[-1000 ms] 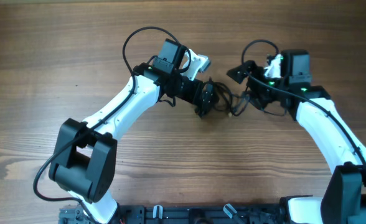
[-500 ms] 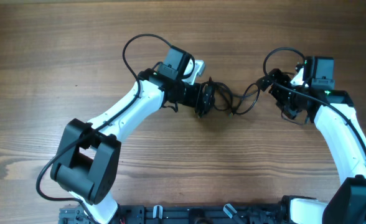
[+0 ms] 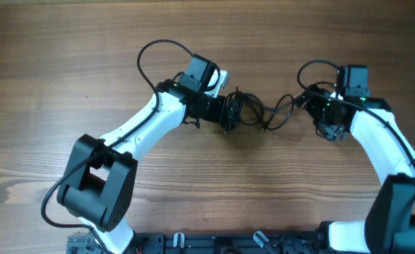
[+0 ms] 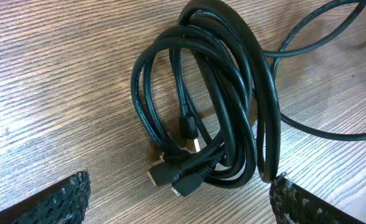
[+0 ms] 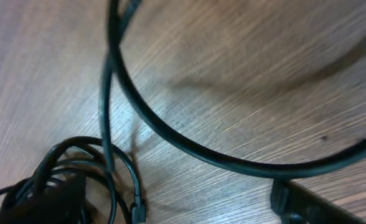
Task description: Untangle cables
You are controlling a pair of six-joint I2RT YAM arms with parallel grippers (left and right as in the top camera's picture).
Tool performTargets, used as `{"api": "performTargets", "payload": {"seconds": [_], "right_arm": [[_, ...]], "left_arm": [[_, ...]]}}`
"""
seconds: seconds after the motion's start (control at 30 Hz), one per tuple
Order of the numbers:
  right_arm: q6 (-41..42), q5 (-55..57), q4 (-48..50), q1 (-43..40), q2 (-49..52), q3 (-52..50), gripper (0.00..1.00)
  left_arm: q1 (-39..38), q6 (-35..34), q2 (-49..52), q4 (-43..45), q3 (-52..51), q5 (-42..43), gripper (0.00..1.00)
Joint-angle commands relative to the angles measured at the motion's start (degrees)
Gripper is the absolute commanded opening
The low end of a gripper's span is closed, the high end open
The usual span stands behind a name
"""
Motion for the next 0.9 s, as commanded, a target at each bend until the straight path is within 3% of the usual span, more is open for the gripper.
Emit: {"api": "performTargets", "payload": {"seconds": [0.0, 0.17, 0.23, 0.7, 0.8, 0.87], "right_arm": [[7.41, -5.44, 0.59, 0.37, 2.64, 0.44, 0.76], [14.86, -4.74, 3.43, 0.37, 4.28, 0.44, 0.58], [16.57, -4.55, 4.98, 0.39, 4.87, 0.44, 0.55], [18.36, -3.32, 15.19, 4.17, 11.19, 0.44, 0.54], [18.34, -1.38, 14.93, 4.31, 11.63, 0.44, 0.35], [18.29, -0.24, 14.34, 4.31, 11.67, 0.44, 0.24]], "left_arm": [[-0.09, -0.02, -0.33, -0.07, -0.61, -1.01, 0.94], [-0.20, 0.94, -0.33, -0.31, -0.61, -0.96, 0.98], [-0.20, 1.46, -0.33, -0.37, -0.61, -1.01, 0.98], [-0.28, 1.46, -0.33, -1.33, -0.61, -1.20, 1.00], [-0.20, 1.49, -0.33, -2.80, -0.61, -4.13, 0.99], [-0.17, 1.49, -0.33, -3.82, -0.61, -6.93, 0.90]]}}
